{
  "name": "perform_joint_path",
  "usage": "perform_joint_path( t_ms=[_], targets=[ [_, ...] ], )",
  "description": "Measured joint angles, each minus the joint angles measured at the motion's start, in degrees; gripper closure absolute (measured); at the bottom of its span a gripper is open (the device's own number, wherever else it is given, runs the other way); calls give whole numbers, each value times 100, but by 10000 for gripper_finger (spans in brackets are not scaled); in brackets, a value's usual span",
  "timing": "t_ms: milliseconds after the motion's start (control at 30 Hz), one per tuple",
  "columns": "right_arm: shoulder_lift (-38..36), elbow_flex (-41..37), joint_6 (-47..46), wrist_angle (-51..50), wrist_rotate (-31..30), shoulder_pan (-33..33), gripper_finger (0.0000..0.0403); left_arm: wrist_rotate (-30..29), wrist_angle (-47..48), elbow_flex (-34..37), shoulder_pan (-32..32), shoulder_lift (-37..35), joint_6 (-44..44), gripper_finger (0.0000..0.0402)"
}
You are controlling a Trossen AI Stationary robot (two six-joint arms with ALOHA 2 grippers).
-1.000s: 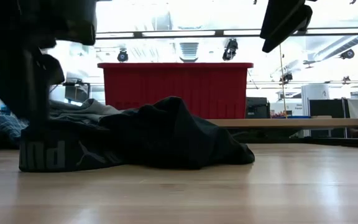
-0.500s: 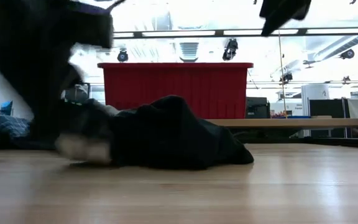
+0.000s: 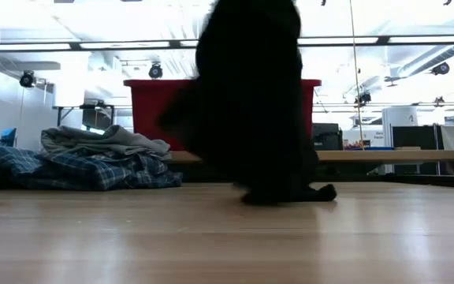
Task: Fold Laundry from Bin
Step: Fold the black underwear
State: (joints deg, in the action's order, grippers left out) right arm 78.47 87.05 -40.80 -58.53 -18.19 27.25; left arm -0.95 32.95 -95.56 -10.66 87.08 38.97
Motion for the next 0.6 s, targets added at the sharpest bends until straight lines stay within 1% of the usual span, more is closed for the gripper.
perform_joint_path(
  t_ms=[67, 100, 167, 233, 333, 500, 600],
  targets=[
    [-68, 0, -132, -67, -129, 127, 170, 52, 219, -409, 180, 122, 32, 401],
    [-91, -7, -192, -128, -213, 186, 170, 51, 505, -551, 287, 199, 51, 401],
    [-126, -11, -295, -201, -424, 291, 170, 26, 1196, -657, 543, 436, 151, 401],
    [-134, -11, -379, -237, -591, 378, 170, 11, 1602, -583, 797, 737, 193, 401],
    [-111, -14, -531, -252, -701, 431, 170, 45, 1702, -325, 1070, 1189, 139, 401],
    [50, -68, -628, -253, -870, 477, 170, 327, 1752, -146, 1275, 1889, -243, 399],
    [217, -149, -773, -261, -970, 476, 170, 323, 1930, -132, 1342, 2038, -441, 380]
  ],
)
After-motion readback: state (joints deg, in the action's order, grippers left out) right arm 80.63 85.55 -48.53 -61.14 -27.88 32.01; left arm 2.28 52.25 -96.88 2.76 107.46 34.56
